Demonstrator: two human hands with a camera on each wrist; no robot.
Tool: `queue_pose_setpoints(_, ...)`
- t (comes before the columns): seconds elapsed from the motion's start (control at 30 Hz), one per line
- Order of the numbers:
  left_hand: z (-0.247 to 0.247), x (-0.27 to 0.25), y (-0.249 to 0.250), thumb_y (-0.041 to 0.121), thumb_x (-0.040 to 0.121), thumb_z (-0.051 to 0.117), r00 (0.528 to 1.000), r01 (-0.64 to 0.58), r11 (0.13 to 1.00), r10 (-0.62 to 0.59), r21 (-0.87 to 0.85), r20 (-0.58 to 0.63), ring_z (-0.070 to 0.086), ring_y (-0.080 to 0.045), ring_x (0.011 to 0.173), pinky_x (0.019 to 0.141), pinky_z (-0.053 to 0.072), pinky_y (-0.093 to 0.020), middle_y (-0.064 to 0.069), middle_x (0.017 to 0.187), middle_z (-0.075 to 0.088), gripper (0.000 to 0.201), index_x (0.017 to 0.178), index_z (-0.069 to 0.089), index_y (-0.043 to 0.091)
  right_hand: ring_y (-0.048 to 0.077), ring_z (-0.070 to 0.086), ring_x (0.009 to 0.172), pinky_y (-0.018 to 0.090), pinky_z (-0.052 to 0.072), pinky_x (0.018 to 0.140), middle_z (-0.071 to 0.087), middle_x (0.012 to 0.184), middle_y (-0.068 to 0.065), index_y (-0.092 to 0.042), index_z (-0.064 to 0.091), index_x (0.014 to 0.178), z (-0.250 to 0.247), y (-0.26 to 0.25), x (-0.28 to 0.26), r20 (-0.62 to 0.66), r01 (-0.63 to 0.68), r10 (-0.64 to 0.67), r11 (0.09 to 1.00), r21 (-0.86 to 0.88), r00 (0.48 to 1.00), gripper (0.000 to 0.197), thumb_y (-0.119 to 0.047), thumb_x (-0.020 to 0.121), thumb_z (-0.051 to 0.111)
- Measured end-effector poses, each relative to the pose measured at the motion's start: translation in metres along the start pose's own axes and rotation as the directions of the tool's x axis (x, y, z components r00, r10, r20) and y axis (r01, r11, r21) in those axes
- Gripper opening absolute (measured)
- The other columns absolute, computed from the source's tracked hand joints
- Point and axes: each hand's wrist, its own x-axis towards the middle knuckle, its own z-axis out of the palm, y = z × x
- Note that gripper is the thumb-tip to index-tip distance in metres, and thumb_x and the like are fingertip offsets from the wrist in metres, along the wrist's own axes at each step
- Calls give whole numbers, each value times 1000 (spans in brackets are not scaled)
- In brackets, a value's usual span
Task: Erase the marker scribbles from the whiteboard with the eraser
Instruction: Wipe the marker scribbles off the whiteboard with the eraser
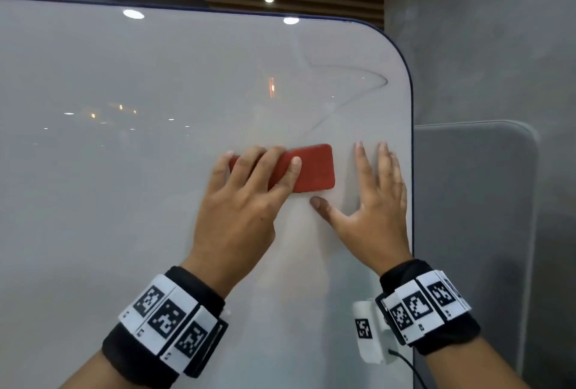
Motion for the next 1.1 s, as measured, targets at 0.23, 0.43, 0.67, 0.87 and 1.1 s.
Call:
queue_pose_setpoints(0.23,0,16,-7,5,82,51,958,282,959,-282,-18,-50,42,-37,128,105,31,-52,-12,142,47,59,141,50,14,12,-18,149,43,2,122,-15,164,-3,-39,-7,155,2,9,-8,92,15,-9,997,-70,996,112,-91,69,41)
queue_pose_setpoints(0.43,-3,17,0,4,74,54,998,40,999,-39,-26,57,42,-34,130,107,33,-52,-9,141,49,66,139,53,18,13,-19,149,42,0,121,-15,164,-2,-39,-8,155,3,11,-9,76,24,-19,997,-72,997,112,-93,68,37)
queue_pose_setpoints(0.67,-3,23,3,7,78,47,985,170,985,-169,-32,20,42,-36,128,104,32,-53,-11,141,47,64,141,50,16,14,-18,149,42,-1,121,-16,164,-2,-39,-10,154,2,10,-11,84,25,-18,996,-87,996,112,-92,69,40)
queue_pose_setpoints(0.87,2,21,8,6,80,49,982,188,982,-188,-32,-4,43,-34,128,105,33,-52,-9,140,49,62,140,52,18,12,-24,147,40,-4,120,-21,163,-4,-41,-15,153,0,11,-11,102,31,-20,995,-99,995,113,-93,68,38)
queue_pose_setpoints(1.1,6,19,20,7,76,55,999,18,998,-16,-65,30,44,-34,127,110,30,-56,-9,138,50,64,139,53,17,11,-26,147,40,-5,120,-20,163,-3,-40,-16,153,0,11,-12,102,40,-29,994,-102,994,113,-94,70,39)
